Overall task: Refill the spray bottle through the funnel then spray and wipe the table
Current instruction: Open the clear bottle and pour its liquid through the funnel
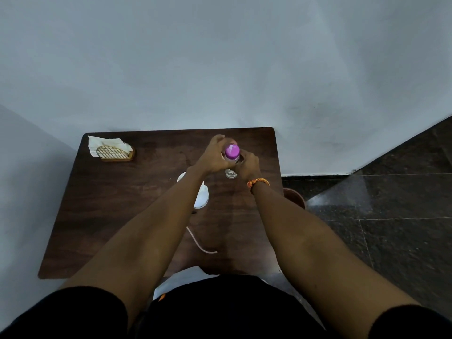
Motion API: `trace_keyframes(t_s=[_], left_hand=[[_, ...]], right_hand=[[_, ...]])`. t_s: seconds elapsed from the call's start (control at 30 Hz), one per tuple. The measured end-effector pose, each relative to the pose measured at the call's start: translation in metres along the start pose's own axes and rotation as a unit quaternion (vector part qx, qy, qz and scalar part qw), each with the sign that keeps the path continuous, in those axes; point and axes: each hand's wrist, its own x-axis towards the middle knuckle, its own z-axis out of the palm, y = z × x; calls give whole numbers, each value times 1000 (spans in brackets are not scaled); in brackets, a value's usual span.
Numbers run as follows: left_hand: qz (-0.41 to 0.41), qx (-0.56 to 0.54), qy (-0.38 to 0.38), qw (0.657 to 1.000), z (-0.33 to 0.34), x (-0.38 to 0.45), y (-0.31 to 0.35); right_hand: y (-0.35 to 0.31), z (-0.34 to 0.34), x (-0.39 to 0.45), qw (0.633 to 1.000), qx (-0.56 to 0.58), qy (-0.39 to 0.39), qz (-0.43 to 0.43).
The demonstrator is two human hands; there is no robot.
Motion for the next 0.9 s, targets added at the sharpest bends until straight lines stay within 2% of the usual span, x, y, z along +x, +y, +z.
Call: trace_keyframes(t_s=[0.1, 0.23, 0.37, 0.47, 0.57, 0.9], left_hand=[[-32, -36, 41, 998, 1, -1, 2], [0, -26, -11, 1000, -1, -1, -2], [-25, -40, 32, 998, 0, -2, -1], [-4, -54, 20, 998, -1, -5, 3], [23, -22, -2, 1000, -3, -5, 5], [20, -60, 52, 997, -13, -6, 13]], right_hand=[[-1, -2, 1, 1000, -2, -11, -4], [-2, -2, 3, 1000, -9, -8, -3], [3, -1, 3, 1000, -8, -13, -3], [4, 0, 4, 1000, -15, -8, -3], [4, -1, 4, 1000, -24, -11, -4], [6, 3, 9, 1000, -25, -17, -7]])
